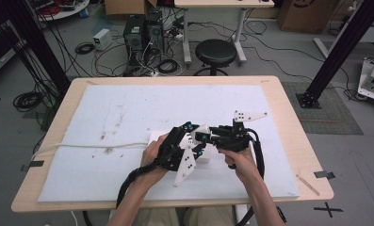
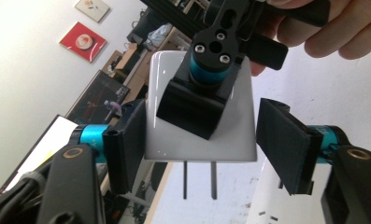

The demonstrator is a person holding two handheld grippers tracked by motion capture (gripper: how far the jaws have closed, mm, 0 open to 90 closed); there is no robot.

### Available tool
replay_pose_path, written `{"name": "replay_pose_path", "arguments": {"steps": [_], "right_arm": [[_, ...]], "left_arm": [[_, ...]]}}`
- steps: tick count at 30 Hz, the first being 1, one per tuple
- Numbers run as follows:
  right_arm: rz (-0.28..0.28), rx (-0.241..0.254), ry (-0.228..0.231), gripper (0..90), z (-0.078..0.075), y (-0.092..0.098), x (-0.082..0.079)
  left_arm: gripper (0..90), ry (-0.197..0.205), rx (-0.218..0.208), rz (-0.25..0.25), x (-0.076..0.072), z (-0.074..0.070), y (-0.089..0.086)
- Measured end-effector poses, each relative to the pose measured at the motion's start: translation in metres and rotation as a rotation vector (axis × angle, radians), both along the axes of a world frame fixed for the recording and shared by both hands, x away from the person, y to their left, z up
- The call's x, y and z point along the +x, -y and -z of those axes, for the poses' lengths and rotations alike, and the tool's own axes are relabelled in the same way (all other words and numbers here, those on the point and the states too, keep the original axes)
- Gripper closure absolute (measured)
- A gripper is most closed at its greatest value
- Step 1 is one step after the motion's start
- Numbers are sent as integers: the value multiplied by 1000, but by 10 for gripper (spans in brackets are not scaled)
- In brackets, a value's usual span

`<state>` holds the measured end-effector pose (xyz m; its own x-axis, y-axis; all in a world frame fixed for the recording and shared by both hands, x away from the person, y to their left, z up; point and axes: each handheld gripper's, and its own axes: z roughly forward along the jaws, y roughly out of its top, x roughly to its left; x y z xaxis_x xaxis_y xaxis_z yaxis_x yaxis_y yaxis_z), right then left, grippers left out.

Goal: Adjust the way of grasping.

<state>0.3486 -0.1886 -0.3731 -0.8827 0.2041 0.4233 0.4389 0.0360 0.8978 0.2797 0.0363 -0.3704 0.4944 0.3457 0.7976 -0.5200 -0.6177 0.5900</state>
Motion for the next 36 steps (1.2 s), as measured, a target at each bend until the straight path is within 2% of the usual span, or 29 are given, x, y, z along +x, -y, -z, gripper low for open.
{"name": "replay_pose_path", "arguments": {"steps": [2,3,4,8,11,13,14,18,20,23,24,27,28,29,30,33,35,36], "right_arm": [[-3,1,-4,634,0,0,0],[-3,1,-4,634,0,0,0],[5,-3,5,634,0,1,0],[13,1,21,633,0,3,0],[28,0,26,633,-1,6,-1],[28,-1,28,633,-2,7,-1],[28,-1,28,633,-2,7,-1],[66,-4,55,633,-3,15,-3],[75,-6,67,633,-4,16,-3],[82,-4,83,633,-4,18,-4],[94,-14,95,633,-5,21,-5],[95,-20,99,633,-5,23,-5],[100,-23,103,632,-6,24,-6],[98,-25,105,633,-6,24,-6],[100,-26,110,633,-6,25,-6],[105,-31,116,632,-6,26,-7],[107,-31,113,632,-7,26,-8],[107,-31,113,632,-7,26,-8]], "left_arm": [[336,0,0,0,0,0,0],[336,-14,-7,-3,1,-1,-2],[292,-25,-18,6,2,-1,-2],[260,-48,-18,12,2,-3,-5],[245,-92,-40,29,4,-4,-8],[241,-92,-40,29,4,-4,-8],[241,-122,-65,24,5,-7,-13],[240,-200,-102,31,9,-10,-22],[240,-219,-108,36,10,-11,-26],[240,-222,-112,36,10,-11,-28],[240,-237,-114,43,9,-11,-36],[240,-252,-112,38,9,-11,-41],[240,-286,-117,37,10,-11,-47],[240,-304,-127,33,9,-11,-50],[240,-304,-127,33,9,-11,-50],[241,-368,-149,22,10,-12,-61],[240,-368,-149,22,10,-12,-61],[240,-405,-181,-2,11,-12,-78]]}}
